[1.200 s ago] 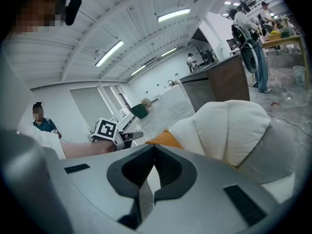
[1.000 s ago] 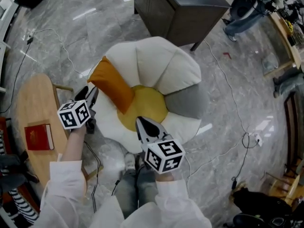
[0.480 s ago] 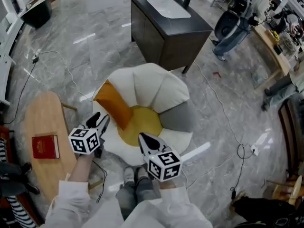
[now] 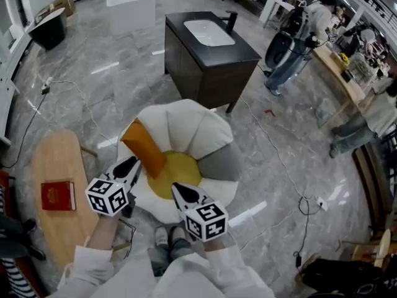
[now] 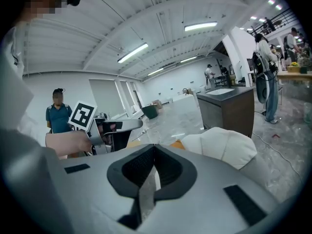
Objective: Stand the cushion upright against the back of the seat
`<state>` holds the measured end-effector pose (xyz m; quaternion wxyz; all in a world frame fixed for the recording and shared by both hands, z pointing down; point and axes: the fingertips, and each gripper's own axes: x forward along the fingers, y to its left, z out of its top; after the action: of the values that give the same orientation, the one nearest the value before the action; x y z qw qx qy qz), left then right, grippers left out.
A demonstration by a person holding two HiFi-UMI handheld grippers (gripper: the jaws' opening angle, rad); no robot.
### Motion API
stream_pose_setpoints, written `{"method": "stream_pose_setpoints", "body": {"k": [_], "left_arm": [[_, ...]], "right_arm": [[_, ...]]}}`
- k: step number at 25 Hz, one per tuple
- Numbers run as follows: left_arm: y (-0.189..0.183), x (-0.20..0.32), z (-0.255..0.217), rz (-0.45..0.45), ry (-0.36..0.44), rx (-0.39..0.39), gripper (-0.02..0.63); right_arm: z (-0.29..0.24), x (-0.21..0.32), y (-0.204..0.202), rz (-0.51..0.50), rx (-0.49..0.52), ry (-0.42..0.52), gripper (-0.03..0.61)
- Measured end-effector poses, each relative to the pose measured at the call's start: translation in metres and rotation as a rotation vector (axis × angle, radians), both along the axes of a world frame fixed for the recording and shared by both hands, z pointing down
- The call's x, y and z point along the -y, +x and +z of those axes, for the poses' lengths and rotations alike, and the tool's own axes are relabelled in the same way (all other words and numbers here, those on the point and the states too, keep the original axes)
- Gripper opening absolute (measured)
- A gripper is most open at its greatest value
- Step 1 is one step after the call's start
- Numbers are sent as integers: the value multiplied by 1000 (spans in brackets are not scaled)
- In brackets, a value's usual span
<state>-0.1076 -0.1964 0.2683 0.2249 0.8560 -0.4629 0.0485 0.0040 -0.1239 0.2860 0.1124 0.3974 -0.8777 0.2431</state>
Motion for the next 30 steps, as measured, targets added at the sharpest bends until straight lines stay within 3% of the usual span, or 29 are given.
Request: {"method": "stream_pose_setpoints", "body": {"k": [5, 11, 20, 30], "left_arm": [[25, -31, -19, 60, 25, 4, 42], [38, -55, -30, 88, 35, -14, 8], [62, -86, -34, 123, 37, -2, 8], [76, -99, -21, 145, -30, -41, 8]], "right_arm": [[-8, -21, -10, -48, 3, 17, 12], [-30, -29, -11, -35, 29, 69, 12], [-49, -33, 0, -7, 41, 117, 12], [-57, -37, -1, 5, 45, 142, 12]]}}
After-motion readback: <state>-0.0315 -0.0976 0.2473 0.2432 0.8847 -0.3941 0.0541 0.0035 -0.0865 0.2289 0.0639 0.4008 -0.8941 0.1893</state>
